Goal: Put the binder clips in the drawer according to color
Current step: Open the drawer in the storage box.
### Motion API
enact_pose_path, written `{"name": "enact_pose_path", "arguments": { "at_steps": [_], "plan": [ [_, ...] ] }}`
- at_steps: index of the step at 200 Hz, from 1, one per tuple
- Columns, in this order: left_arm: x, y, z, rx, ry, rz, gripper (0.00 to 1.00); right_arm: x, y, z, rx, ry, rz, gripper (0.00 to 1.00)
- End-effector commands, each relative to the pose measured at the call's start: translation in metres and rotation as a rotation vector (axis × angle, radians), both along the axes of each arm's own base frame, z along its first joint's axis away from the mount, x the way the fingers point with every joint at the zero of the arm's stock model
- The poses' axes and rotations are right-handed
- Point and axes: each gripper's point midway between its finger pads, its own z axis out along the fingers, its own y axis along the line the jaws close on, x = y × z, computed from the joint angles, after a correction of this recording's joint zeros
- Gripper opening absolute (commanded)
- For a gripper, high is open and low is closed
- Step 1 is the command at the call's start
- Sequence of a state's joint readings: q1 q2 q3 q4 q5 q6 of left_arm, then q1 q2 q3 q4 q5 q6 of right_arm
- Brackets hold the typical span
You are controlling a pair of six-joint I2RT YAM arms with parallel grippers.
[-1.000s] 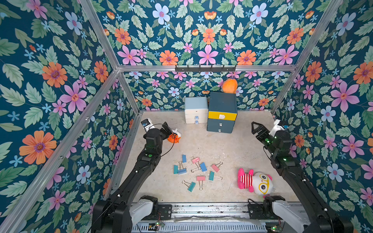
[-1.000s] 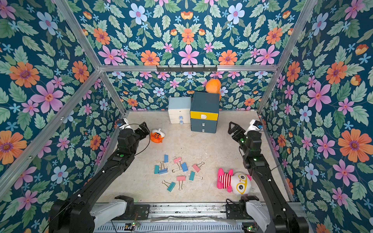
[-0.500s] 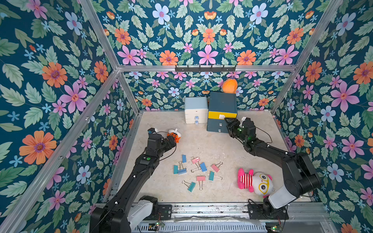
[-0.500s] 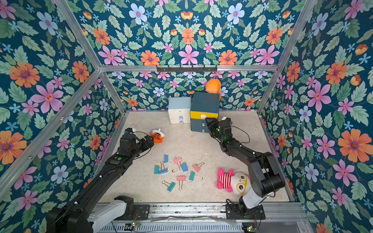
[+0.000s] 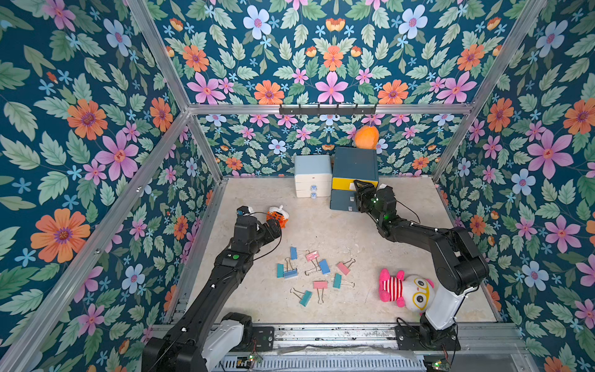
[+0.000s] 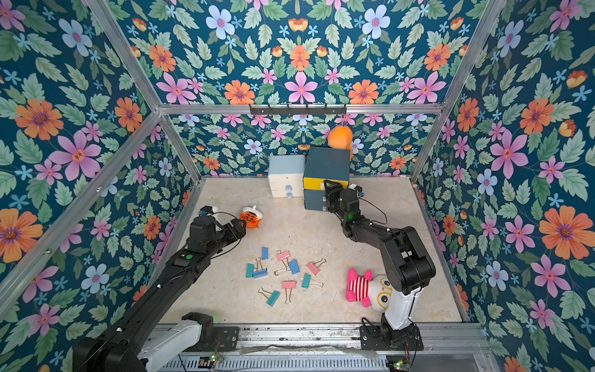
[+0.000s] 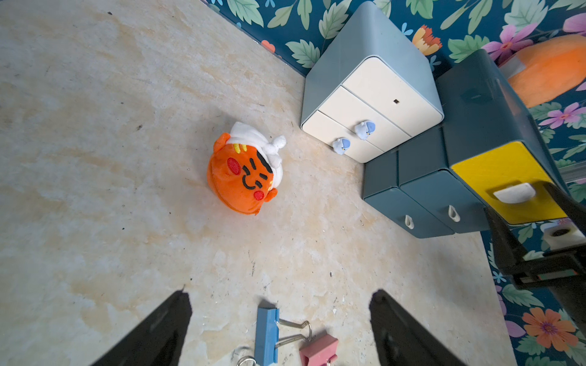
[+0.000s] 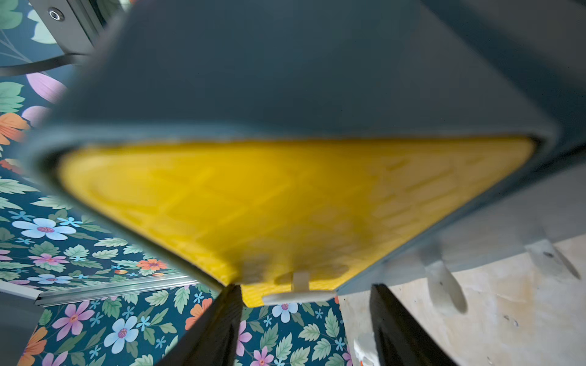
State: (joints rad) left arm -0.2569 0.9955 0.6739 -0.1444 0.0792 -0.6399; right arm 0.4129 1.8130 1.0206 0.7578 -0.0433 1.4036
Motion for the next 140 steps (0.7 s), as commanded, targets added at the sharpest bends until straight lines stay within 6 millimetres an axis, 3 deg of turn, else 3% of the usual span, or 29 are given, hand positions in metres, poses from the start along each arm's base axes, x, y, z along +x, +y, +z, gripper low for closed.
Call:
{"name": "enact_pose_path", "arguments": {
  "at_steps": [1,44,90,140],
  "plan": [
    [0.003,-0.004,0.008,-0.016,-0.033,-0.015,0.92,0.007,-0.003,0.013,0.043,-0.051,-0.036,0.64],
    [0.003,-0.008,0.005,-0.021,-0.029,-0.025,0.89,0.012,-0.004,0.012,0.079,-0.079,-0.057,0.55],
    [0.003,-0.011,0.007,-0.025,-0.037,-0.031,0.88,0.013,-0.005,0.019,0.086,-0.081,-0.074,0.51],
    [0.004,-0.011,0.008,-0.024,-0.039,-0.03,0.87,0.013,-0.008,0.014,0.067,-0.022,-0.12,0.47]
  ]
}}
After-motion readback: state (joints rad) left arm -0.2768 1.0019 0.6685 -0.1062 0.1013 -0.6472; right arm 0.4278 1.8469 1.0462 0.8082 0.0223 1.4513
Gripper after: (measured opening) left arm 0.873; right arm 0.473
